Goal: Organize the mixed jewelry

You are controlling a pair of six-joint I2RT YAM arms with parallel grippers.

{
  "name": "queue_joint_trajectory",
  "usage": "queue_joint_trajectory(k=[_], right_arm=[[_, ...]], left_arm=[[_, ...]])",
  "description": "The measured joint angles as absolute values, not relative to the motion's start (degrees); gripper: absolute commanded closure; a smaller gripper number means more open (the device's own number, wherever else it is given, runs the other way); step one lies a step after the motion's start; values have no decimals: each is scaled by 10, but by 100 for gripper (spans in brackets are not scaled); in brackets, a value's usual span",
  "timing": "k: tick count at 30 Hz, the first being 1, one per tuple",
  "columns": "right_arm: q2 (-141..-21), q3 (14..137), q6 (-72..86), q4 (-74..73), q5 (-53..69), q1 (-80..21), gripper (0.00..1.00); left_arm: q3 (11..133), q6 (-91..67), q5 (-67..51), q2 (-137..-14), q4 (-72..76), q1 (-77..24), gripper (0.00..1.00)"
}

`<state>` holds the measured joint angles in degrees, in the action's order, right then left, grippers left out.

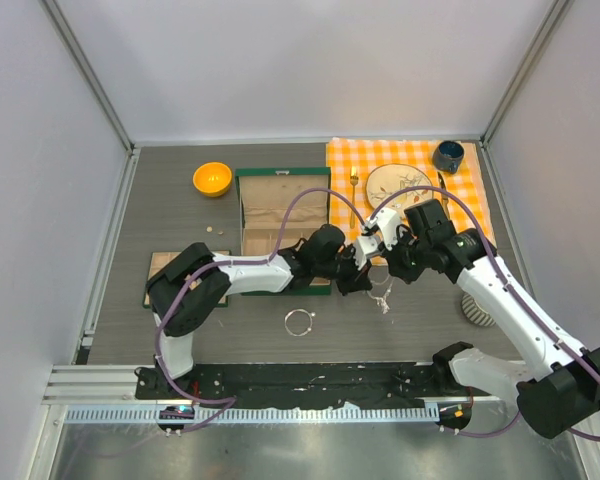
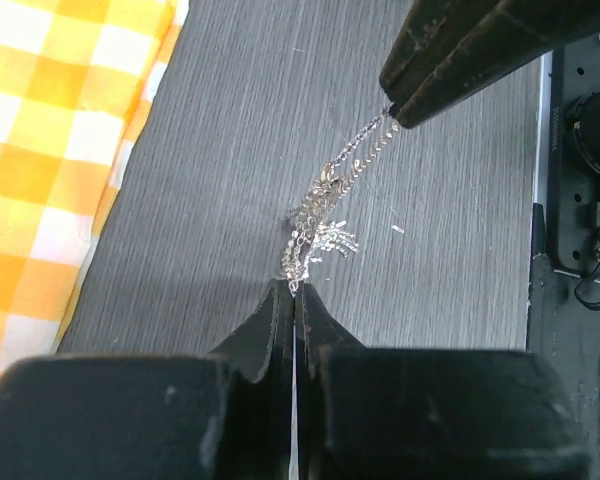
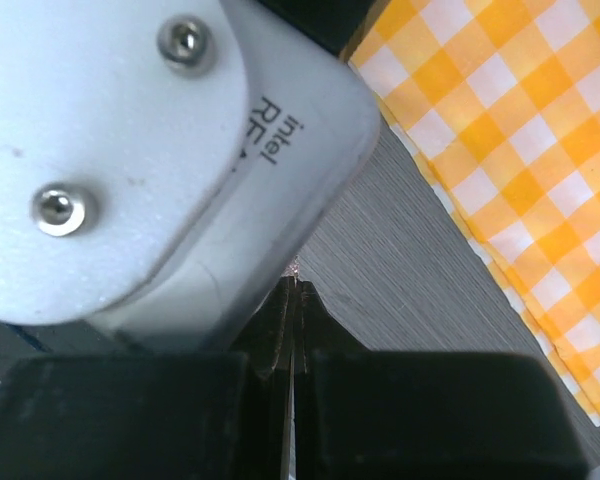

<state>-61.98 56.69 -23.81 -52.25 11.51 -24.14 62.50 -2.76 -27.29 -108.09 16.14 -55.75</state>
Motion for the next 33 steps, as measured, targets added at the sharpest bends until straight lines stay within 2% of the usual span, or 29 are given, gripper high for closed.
queue_joint_trajectory(k=[13, 33], right_arm=[[-618, 578, -245, -524, 116, -241, 99], [-703, 717, -260, -523, 123, -239, 99]], left_arm=[[638, -25, -265, -1050, 82, -556, 100], [722, -26, -222, -976, -81, -500, 100]])
